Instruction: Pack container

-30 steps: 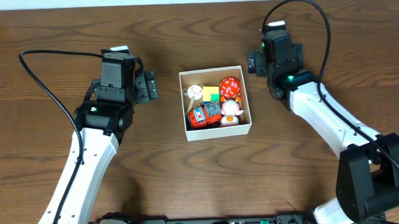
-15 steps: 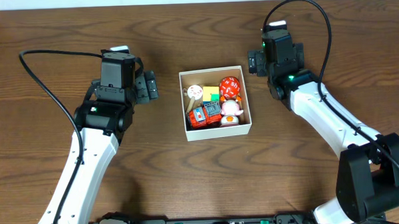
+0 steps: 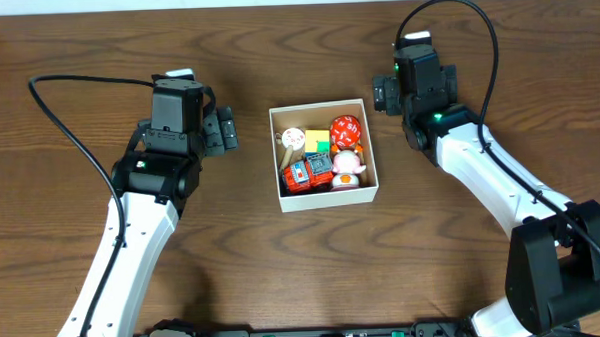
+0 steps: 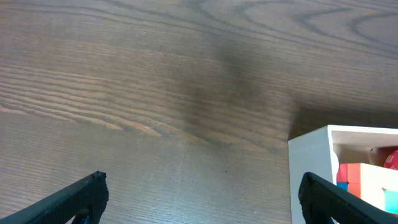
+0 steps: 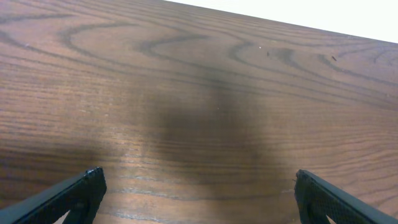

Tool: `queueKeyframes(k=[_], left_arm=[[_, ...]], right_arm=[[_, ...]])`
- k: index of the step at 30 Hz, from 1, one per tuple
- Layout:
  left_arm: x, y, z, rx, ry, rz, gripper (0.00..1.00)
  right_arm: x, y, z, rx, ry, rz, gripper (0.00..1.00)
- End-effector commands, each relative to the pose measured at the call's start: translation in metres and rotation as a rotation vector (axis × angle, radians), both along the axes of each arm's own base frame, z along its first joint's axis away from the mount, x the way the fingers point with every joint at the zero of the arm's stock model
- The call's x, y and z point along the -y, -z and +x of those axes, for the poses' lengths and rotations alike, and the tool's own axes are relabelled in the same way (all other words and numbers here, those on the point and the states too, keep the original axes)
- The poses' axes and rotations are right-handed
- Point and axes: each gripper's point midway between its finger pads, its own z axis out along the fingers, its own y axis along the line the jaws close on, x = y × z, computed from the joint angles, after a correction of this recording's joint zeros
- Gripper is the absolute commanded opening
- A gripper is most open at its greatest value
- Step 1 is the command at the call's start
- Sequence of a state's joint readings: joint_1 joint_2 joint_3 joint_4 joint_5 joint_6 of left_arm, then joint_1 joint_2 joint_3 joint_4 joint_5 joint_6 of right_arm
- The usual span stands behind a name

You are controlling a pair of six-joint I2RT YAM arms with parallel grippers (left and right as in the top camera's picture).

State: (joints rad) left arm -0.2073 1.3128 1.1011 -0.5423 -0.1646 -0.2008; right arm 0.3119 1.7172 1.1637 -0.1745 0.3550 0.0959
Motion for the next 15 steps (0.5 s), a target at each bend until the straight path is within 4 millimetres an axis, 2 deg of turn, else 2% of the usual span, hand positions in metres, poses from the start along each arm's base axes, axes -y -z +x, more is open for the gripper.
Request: queueKeyframes(k=[1, 4, 8, 15], left_arm=[[-0.004, -0.004, 0.0, 0.01, 0.003, 0.021, 0.98], [-0.004, -0.004, 0.0, 0.009, 0.003, 0.021, 0.98], [-0.004, -0.004, 0.0, 0.01, 0.003, 0.021, 0.98], [-0.004, -0.004, 0.0, 0.01, 0.003, 0.021, 0.98]], right_arm=[[0.004, -0.02, -0.004, 0.033, 0.01, 0.003, 0.99], [0.002, -0.037, -0.018, 0.032, -0.003, 0.003, 0.99], [-0.001, -0.074, -0.047, 0.056, -0.034, 0.014, 0.99], [-0.011, -0.156, -0.104, 0.203, -0.109, 0.074, 0.99]])
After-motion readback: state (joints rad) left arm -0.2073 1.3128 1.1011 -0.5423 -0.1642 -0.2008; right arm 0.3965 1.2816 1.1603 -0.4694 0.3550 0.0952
